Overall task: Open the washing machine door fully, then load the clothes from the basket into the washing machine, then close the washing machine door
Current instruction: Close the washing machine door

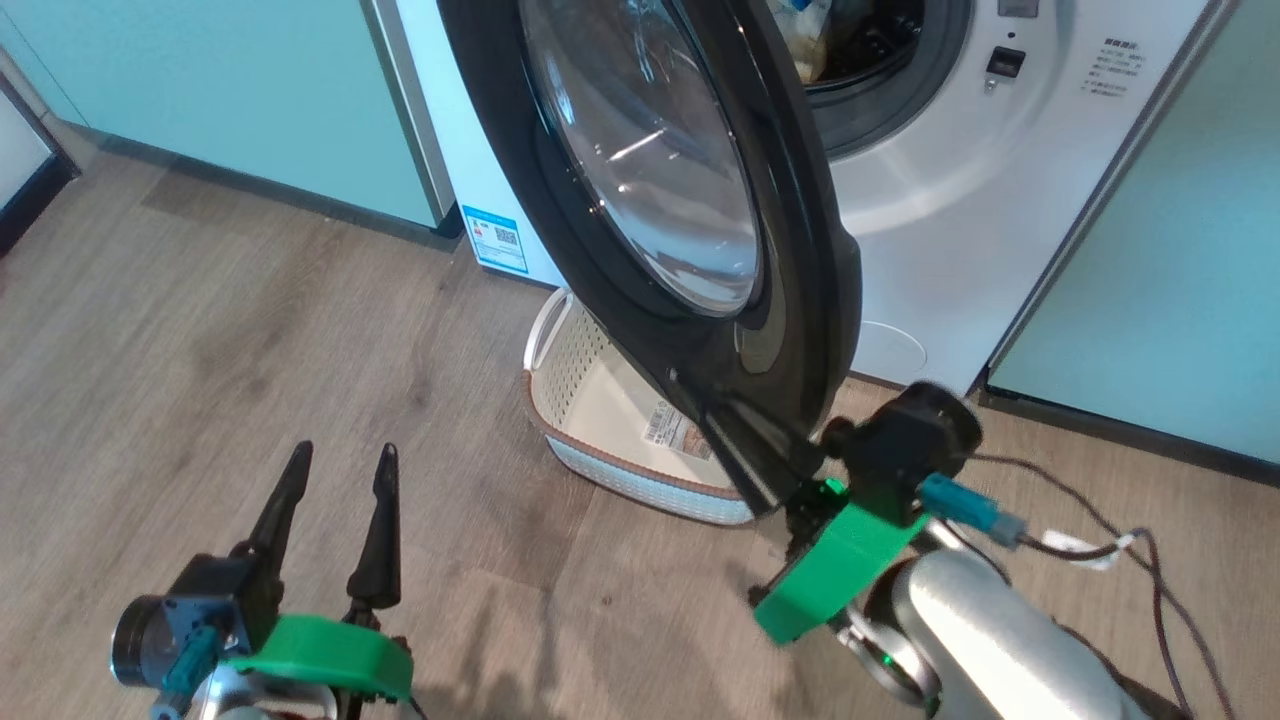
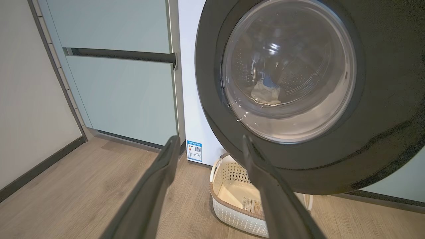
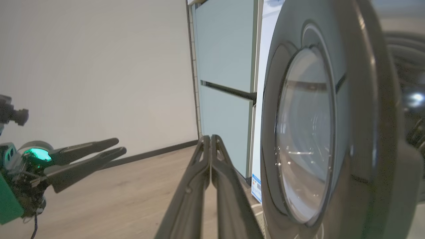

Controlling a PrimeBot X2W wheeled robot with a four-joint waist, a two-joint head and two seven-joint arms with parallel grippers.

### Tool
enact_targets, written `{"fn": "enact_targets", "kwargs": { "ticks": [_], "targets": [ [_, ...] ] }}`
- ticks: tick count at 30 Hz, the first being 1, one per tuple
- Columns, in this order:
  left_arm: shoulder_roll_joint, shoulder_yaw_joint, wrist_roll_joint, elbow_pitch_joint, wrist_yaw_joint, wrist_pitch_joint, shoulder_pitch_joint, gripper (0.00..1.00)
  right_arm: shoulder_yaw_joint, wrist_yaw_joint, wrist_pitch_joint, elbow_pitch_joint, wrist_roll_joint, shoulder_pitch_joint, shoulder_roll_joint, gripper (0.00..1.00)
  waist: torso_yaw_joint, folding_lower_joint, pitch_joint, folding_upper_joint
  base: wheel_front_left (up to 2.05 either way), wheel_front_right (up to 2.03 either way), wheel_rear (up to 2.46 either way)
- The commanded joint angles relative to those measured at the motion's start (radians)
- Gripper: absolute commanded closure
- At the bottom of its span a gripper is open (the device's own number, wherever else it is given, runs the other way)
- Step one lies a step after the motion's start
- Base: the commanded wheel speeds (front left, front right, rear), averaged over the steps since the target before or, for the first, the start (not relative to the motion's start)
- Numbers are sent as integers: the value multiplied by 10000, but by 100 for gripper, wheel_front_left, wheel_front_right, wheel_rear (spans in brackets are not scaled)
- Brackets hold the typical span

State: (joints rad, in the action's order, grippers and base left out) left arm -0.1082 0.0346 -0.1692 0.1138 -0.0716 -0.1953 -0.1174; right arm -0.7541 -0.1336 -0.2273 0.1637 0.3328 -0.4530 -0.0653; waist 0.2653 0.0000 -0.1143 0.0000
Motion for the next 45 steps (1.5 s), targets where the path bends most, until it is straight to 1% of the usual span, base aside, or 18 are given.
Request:
{"fn": "enact_targets", "kwargs": {
  "ticks": [1, 5, 12, 19, 30, 38, 45],
  "targets": [
    [-115, 335, -45, 311, -57, -124, 471, 0, -169, 29, 30, -117, 122, -118, 54, 100, -16, 0, -42, 0, 0, 0, 0],
    [-102, 262, -61, 226, -65, -157, 562, 0, -350, 29, -38, 535, 299, -287, 47, 100, -12, 0, -91, 0, 0, 0, 0],
    [-90, 183, -108, 135, -94, -192, 613, 0, 167, 29, -220, 1442, 341, -585, 64, 100, 29, 0, -111, 0, 0, 0, 0],
    [-121, 158, -127, 129, -142, -231, 638, 0, 586, 29, -303, 2029, 261, -781, 77, 100, 24, 0, -143, 0, 0, 0, 0],
    [-159, 102, -171, 135, -187, -273, 664, 0, 1100, 29, -339, 2374, 138, -920, 97, 100, 48, 0, -193, 0, 0, 0, 0],
    [-178, 72, -210, 161, -236, -318, 706, 0, 1555, 29, -342, 2339, -60, -980, 97, 100, 43, 0, -373, 0, 0, 0, 0],
    [-186, -21, -215, 193, -266, -362, 800, 0, 2515, 29, -343, 2335, -418, -1002, -27, 100, 99, 0, -598, 0, 0, 0, 0]
  ]
}}
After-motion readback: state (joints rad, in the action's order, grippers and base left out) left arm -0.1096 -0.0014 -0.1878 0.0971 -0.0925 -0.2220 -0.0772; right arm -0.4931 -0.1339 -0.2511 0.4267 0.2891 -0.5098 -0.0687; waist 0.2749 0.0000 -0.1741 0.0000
